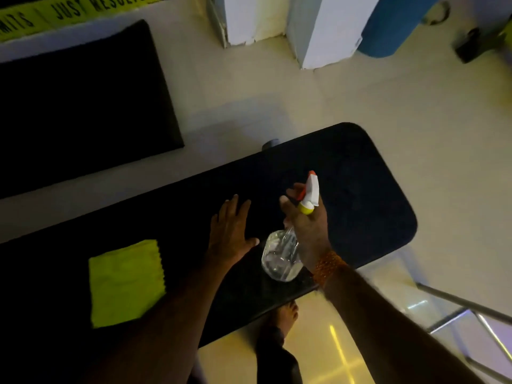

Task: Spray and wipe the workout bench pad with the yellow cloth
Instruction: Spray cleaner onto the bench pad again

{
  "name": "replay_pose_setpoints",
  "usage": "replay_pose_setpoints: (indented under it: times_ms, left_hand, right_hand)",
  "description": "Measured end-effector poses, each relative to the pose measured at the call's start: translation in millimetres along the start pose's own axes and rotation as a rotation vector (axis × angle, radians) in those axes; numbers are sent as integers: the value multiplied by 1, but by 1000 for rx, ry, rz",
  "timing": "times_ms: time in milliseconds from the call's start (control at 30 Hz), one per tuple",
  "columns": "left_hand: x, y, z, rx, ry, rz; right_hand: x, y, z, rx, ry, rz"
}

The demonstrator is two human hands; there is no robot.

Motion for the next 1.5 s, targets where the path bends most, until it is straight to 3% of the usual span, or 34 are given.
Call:
replay_pose_setpoints:
  times_ms: [100,300,500,733,933,1133,1500]
  left_hand:
    - [-25,-2,-39,-1,30,-57]
    - [-75,0,-120,-91,-210,-52]
    - [-110,-3,-162,-78,-125,27]
    - [-113,-20,-163,-187,-86,21]
    - [-112,-16,-166,-213,-89,26]
    - [-89,-21,-168,-202,-69,-30]
    - [-10,-62,-158,-250,-266,23]
  right_hand:
    - [-23,38,8,-9,-88,-48]
    - [-64,92,17,-42,-216,-7]
    - [-108,127,22,15,-274,-79]
    - [-140,135,26,152,-336,-102]
    - [-110,163,2,89,-434,-174]
    - [-52,192,-32,-35,-383,-326]
    - [27,213,-47,-84,-362,-467]
Point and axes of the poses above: each hand's wrist, its own x-axis away from the middle knuckle, its own y-axis out of the back of the hand, z = x × y, the point moved 6 cm from there along -x, towards the middle knuckle, and after that the axes turned 2 degrees about -x, right-handed, at the moved point
